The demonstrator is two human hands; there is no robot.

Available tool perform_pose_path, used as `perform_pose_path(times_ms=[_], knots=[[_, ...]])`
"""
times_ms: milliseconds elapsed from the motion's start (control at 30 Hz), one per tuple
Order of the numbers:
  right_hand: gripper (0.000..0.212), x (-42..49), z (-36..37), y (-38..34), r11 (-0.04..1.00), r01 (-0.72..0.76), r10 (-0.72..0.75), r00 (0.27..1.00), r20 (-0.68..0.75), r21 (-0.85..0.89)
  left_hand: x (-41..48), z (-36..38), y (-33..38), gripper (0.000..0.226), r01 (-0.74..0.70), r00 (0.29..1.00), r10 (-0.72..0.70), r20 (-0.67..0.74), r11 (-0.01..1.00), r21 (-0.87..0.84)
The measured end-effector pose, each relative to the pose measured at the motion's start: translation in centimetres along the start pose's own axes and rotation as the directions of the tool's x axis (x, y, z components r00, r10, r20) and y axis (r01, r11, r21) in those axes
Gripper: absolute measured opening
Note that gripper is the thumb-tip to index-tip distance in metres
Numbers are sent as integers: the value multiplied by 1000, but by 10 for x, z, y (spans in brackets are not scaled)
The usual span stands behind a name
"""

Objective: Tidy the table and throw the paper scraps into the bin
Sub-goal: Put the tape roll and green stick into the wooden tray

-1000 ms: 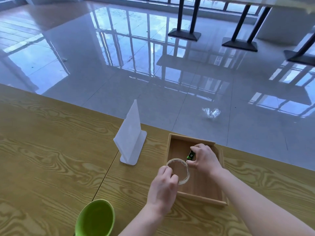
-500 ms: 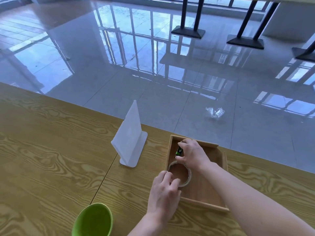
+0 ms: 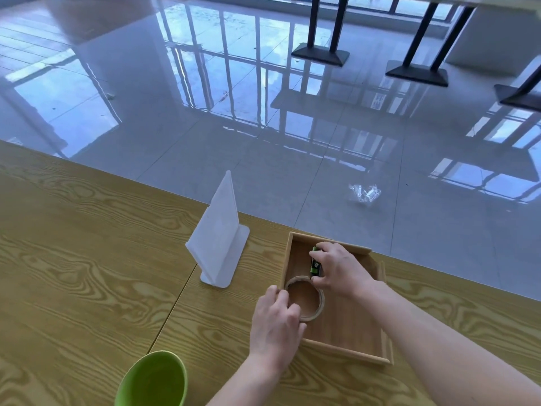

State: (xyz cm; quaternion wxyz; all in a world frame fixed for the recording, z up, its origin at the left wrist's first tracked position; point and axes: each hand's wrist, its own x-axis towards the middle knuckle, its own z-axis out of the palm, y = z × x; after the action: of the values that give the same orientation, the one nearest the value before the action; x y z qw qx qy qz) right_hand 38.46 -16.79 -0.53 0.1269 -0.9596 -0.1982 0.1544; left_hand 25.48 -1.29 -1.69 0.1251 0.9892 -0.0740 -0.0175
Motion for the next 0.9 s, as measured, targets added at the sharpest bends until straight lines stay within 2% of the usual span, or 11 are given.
perform_pose_path(times_ms=[300,533,700,900], knots=[[56,-45,12,31,996,-36,39,998,39,-85,24,-1,7,20,29,1000,-29,-2,997,69],[71,-56,29,17,998,-66,66,998,-2,-11,28,2,7,18,70,998,-70,-5,995,65],[69,-63,23,25,994,-101,104,989,-110,31,28,4,4,20,40,999,-41,4,993,111],[72,-63,13,28,987,-132,143,981,-130,92,45,6,20,13,-68,997,61,38,978,199]])
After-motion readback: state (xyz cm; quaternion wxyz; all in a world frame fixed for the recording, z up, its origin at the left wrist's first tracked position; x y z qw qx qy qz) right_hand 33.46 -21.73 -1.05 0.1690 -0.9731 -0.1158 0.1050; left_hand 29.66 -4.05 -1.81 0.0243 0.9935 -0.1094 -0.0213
